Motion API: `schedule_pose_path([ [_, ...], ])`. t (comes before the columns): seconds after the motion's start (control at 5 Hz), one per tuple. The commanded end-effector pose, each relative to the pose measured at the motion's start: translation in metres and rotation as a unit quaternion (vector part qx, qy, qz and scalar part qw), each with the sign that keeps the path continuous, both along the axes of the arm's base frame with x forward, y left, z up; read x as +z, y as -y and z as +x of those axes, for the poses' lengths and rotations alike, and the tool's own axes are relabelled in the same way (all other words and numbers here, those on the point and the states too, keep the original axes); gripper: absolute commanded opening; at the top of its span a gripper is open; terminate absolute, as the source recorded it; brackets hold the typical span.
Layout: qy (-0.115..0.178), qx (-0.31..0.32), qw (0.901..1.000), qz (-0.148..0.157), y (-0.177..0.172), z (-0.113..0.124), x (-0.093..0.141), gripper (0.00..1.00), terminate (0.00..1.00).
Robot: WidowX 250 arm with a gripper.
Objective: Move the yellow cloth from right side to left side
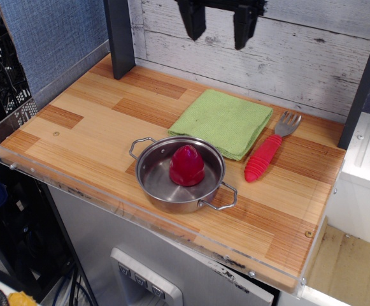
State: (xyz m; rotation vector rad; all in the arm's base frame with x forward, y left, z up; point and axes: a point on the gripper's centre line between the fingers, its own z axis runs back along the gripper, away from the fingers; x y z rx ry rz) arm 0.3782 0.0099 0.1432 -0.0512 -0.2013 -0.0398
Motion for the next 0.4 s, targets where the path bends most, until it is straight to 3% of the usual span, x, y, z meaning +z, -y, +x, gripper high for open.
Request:
schedule_pose_path([
  [0.0, -0.001, -0.023, 0.9997, -0.002, -0.0075, -0.0013, 0.0224, 1.0, 0.0],
  [0.2, -0.001, -0.023, 0.9997, -0.002, -0.0075, -0.0013, 0.0224, 1.0, 1.0],
])
